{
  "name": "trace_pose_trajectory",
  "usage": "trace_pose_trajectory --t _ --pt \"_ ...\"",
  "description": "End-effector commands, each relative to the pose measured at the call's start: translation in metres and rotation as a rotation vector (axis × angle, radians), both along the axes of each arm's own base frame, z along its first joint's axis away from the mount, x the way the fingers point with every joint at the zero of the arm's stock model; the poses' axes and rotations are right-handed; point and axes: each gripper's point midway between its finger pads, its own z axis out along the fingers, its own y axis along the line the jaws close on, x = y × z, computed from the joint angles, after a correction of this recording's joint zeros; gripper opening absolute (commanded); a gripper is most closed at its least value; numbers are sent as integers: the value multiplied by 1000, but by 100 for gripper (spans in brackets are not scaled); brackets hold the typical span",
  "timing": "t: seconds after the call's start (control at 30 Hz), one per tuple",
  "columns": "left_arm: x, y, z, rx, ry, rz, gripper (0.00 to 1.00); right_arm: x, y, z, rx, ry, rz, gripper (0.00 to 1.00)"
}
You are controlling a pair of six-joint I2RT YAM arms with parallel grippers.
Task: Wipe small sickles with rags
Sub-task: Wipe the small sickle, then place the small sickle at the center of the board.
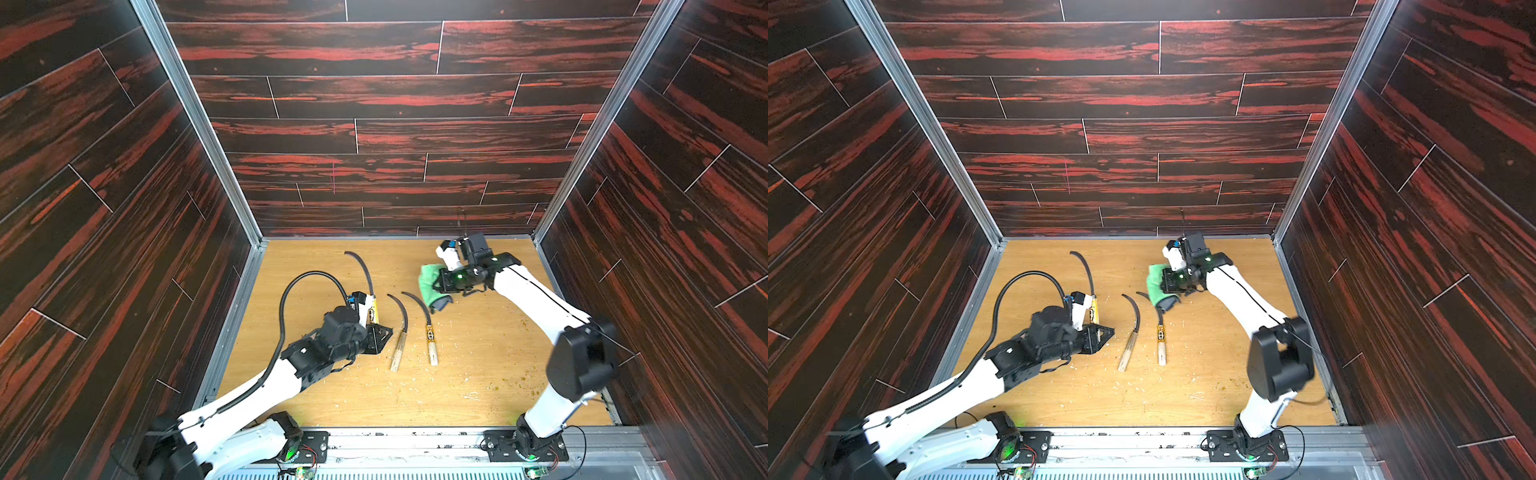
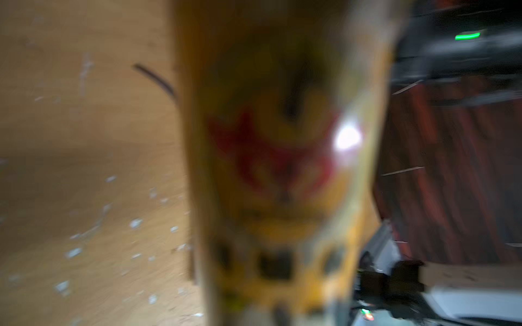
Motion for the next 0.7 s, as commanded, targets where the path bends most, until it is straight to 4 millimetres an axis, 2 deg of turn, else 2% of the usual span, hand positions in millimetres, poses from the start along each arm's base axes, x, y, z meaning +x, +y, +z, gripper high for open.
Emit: trace_pose_trajectory --t 0.0,0.13,0.23,0.5,0.67 --pt "4 16 -24 165 55 19 0 -9 -49 -10 -150 18 -130 0" --pt "8 22 -51 289 136 13 0 -16 -75 -44 -210 97 -188 0" --pt "10 24 -65 359 180 6 0 -19 -85 -63 -230 133 -212 0" --pt "15 24 -79 437 227 -18 0 -21 -88 -80 -217 173 -222 1" --pt "9 30 -96 508 303 -32 0 -24 -89 -87 -218 195 -224 5"
